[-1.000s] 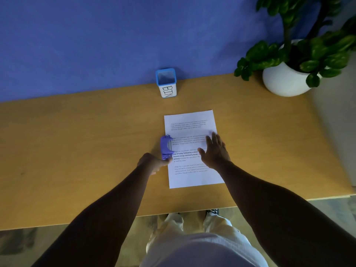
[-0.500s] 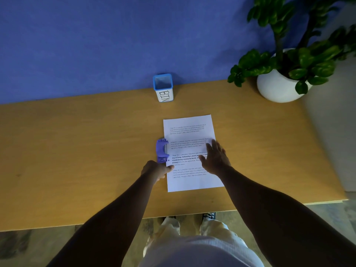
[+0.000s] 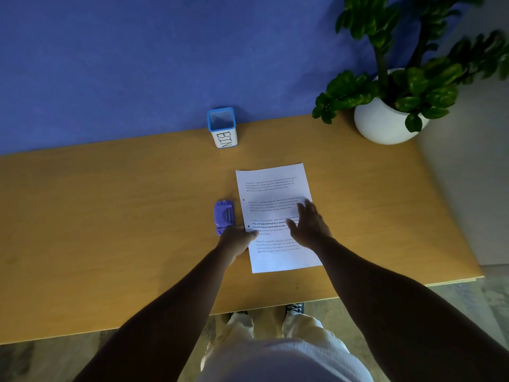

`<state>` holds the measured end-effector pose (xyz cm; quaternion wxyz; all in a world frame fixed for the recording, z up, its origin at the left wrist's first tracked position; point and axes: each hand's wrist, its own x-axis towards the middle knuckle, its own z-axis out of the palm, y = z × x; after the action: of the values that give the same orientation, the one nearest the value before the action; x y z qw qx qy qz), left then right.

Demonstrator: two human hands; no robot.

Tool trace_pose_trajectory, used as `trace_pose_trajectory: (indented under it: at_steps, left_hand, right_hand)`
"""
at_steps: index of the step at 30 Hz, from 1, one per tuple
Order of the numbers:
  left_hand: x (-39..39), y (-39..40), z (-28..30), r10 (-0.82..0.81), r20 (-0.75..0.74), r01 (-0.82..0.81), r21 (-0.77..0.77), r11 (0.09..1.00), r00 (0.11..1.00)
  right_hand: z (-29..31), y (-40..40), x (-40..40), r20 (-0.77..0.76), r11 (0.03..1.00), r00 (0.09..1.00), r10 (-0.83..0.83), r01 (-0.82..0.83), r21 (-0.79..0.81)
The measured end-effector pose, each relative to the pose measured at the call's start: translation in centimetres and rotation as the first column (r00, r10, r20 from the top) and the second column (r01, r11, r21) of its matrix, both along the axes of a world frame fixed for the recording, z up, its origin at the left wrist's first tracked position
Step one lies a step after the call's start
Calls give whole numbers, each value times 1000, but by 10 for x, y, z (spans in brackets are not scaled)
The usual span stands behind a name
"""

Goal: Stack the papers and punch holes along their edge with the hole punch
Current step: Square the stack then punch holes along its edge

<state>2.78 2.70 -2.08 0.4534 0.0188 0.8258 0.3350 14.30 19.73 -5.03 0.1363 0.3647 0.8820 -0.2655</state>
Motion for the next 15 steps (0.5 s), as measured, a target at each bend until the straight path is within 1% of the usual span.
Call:
trace_pose_trajectory:
  at_steps: [3, 8, 11, 15]
  left_hand:
    - [-1, 6, 4, 10, -34, -7, 88, 996, 999]
    - [-11, 10, 15, -29, -108, 41, 104, 994, 994]
    - [-19, 9, 21, -42, -137, 55, 91, 994, 990]
    - [-28, 7, 29, -45, -162, 62, 107, 992, 986]
  right_hand:
    - [4, 2, -2, -22, 999, 999, -43, 42, -30]
    - [11, 7, -6, -77, 981, 980, -184, 179, -72]
    - [16, 11, -9, -132, 949, 941, -313, 302, -96]
    - [21, 19, -15, -129, 887, 880, -458, 442, -131]
